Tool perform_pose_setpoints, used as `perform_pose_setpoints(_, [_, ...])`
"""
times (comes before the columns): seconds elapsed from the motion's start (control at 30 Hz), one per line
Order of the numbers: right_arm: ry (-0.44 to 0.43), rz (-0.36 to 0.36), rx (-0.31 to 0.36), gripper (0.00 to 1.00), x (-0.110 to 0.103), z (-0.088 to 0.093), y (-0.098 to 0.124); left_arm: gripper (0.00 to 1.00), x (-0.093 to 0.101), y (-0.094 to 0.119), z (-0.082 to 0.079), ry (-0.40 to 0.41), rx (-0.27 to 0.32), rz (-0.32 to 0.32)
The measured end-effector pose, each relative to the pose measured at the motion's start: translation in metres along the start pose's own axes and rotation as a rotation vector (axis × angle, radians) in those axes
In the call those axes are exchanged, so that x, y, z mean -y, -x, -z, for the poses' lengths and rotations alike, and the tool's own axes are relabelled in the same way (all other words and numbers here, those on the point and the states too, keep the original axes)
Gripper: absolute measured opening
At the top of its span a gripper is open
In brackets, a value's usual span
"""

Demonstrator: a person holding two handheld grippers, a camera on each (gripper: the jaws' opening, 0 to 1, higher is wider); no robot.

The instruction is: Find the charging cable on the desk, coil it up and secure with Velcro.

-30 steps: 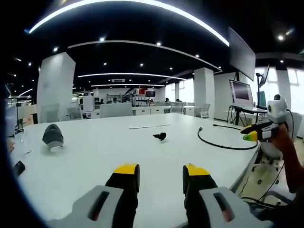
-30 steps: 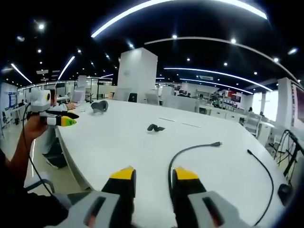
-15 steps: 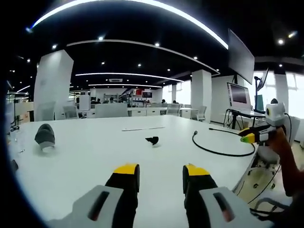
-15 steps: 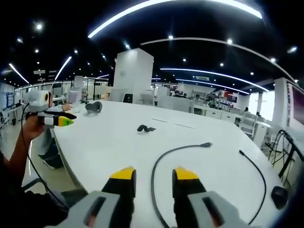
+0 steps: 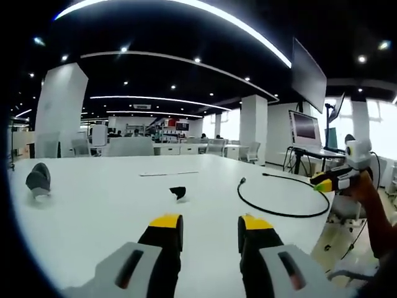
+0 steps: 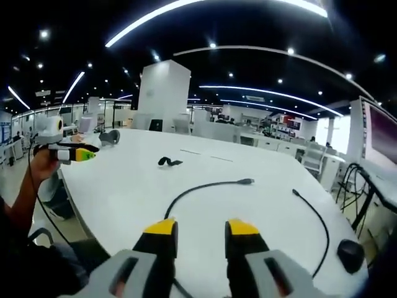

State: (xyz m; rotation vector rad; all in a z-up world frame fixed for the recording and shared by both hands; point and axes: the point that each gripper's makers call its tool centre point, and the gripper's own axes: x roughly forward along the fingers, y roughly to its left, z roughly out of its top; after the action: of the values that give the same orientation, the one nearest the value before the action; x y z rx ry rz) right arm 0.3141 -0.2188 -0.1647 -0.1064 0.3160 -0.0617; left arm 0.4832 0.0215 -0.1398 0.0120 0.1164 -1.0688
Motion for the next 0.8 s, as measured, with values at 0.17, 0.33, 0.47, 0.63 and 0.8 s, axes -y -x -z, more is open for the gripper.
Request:
perform_pose_setpoints(0.17, [-0.012,0.026,-0.01,0.32,0.022,0.006,0.007,0.35,0.013,-0.021,-0.001,-0.002,-0.001,0.027])
perform_pose_setpoints(0.33, [-0.026,0.048,-0.01,0.32,0.044,0.011,0.012,0.35,0.028,-0.039,-0.002,-0.01,-0.005,0.046])
perform_pose_setpoints(0.47, [-0.036,0.07,-0.013,0.31,0.06,0.013,0.016,0.35,0.044,-0.051,0.0,-0.012,-0.01,0.081])
perform_pose_setpoints(0.63, [-0.039,0.092,-0.014,0.31,0.077,0.014,0.02,0.35,0.056,-0.063,-0.001,-0.017,-0.013,0.099])
perform_pose_setpoints(0.8, [-0.053,0.108,-0.01,0.3,0.09,0.017,0.021,0.35,0.063,-0.074,-0.002,-0.023,-0.012,0.107])
